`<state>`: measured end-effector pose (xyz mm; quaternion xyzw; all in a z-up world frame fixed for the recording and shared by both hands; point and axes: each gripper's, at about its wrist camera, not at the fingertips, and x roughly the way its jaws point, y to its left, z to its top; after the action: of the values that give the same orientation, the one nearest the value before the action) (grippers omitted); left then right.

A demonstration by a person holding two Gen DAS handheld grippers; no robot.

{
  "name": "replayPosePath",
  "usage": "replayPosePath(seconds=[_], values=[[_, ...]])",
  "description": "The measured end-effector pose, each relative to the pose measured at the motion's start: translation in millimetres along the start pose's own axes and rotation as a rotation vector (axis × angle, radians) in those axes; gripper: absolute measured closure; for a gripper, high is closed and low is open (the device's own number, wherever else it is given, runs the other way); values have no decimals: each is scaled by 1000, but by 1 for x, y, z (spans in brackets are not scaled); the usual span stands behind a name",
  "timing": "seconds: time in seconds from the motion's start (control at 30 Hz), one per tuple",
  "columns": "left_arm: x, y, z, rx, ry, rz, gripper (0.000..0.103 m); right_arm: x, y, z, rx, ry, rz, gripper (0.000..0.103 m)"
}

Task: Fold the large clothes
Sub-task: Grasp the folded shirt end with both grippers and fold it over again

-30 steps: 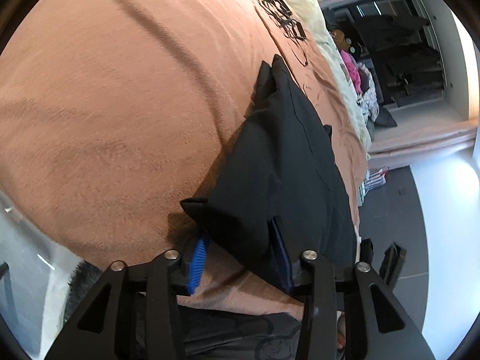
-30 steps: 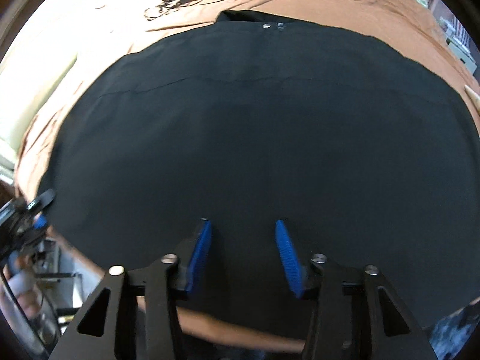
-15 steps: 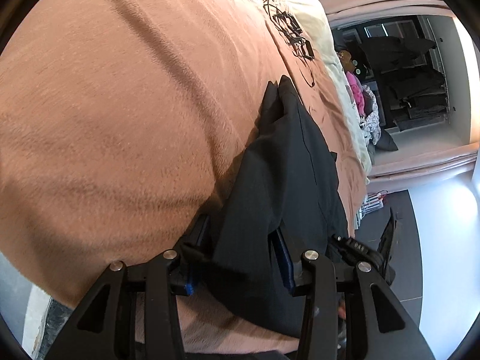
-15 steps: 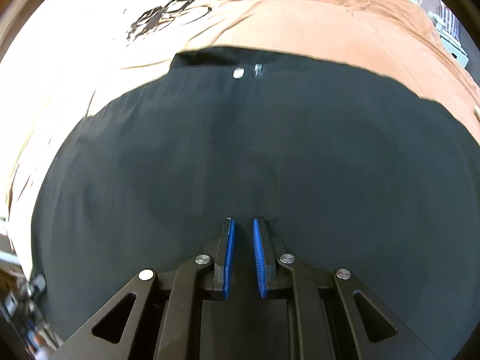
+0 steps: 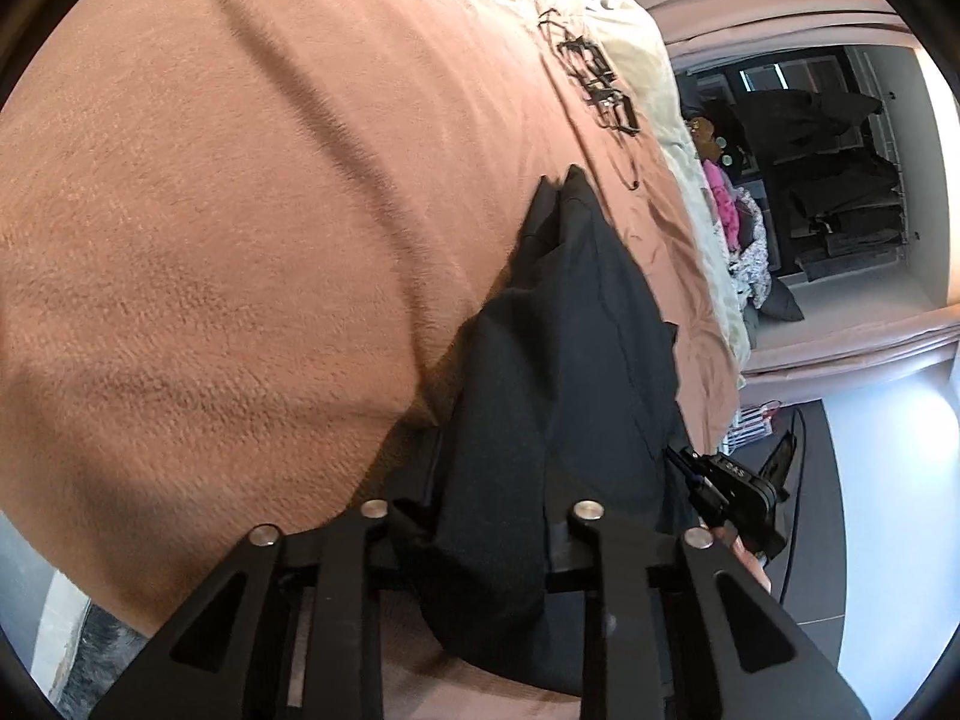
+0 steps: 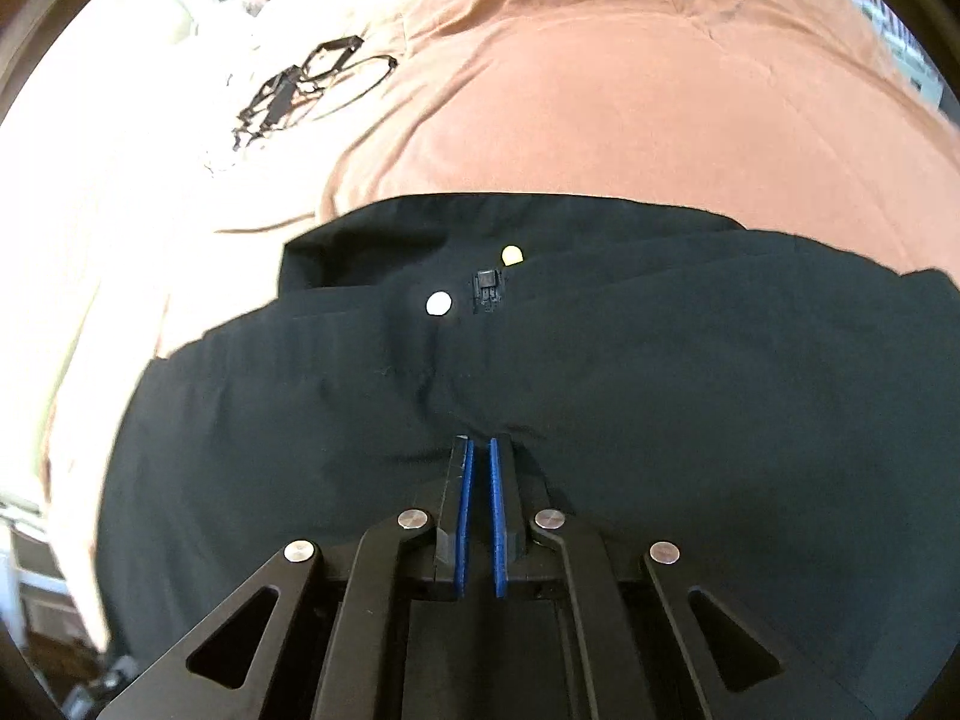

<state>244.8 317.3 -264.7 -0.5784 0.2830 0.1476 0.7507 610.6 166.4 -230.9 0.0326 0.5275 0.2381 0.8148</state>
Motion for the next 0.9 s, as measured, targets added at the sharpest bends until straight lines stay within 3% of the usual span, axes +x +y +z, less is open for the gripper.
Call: replayPosePath(seconds=[0.03, 0.13, 0.27, 0.4, 0.6, 0.9], values=[[-3, -3, 0, 6, -2, -7, 81, -10, -5, -3, 17, -14, 29, 91], [-14, -16, -2, 18, -15, -41, 83, -40, -10, -15, 22, -50, 72, 86], [-27, -38, -5, 57, -26, -94, 85, -68, -1, -27, -1, -62, 121, 85], [-37, -64, -5, 103, -24, -155, 87, -94, -3, -67, 8, -42, 155, 85], [-43, -109, -7, 179, -14, -252, 87, -109, 2, -132, 17, -13, 138, 85], [-36, -177, -20, 284, 11, -308, 87, -109, 0, -194, 0, 13, 102, 85]])
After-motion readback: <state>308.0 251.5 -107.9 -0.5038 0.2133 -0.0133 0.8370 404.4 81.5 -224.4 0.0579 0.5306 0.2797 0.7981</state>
